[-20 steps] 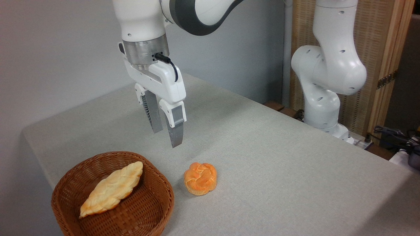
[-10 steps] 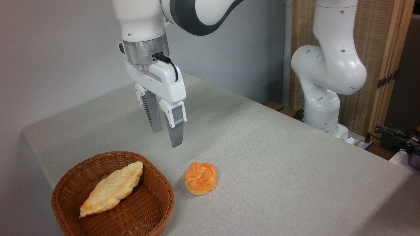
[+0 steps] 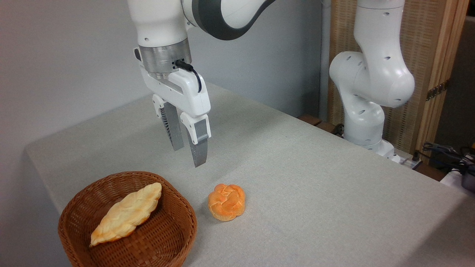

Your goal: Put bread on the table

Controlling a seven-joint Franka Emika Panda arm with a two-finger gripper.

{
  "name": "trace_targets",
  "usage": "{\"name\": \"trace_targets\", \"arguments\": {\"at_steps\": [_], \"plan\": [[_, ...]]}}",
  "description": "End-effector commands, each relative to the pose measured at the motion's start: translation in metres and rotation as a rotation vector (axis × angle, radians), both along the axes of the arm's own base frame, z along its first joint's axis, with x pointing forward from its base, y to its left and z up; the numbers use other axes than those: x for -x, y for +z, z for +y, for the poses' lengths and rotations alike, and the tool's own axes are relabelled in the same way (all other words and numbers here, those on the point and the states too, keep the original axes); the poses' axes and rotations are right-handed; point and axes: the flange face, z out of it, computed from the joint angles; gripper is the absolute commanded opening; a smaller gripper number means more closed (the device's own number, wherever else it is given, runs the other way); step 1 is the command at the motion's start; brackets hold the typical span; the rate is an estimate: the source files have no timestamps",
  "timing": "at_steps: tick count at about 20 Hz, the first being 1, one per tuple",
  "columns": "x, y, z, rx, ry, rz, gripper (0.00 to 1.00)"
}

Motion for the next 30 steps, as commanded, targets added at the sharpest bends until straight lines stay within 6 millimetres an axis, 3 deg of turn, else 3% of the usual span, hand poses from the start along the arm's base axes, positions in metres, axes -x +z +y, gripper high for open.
{"name": "trace_targets", "arguments": {"at_steps": [1,13,19,25,30], "plan": [[0.002,0.008,0.0,0.016,0.0,0.012,1.0],[0.0,0.008,-0.005,0.058,0.016,-0.002,1.0],[-0.013,0.012,-0.009,0.103,0.046,-0.098,1.0],[-0.04,-0.008,-0.007,0.115,0.068,-0.186,1.0],[-0.063,-0.032,-0.01,0.143,0.192,-0.245,1.0]]}}
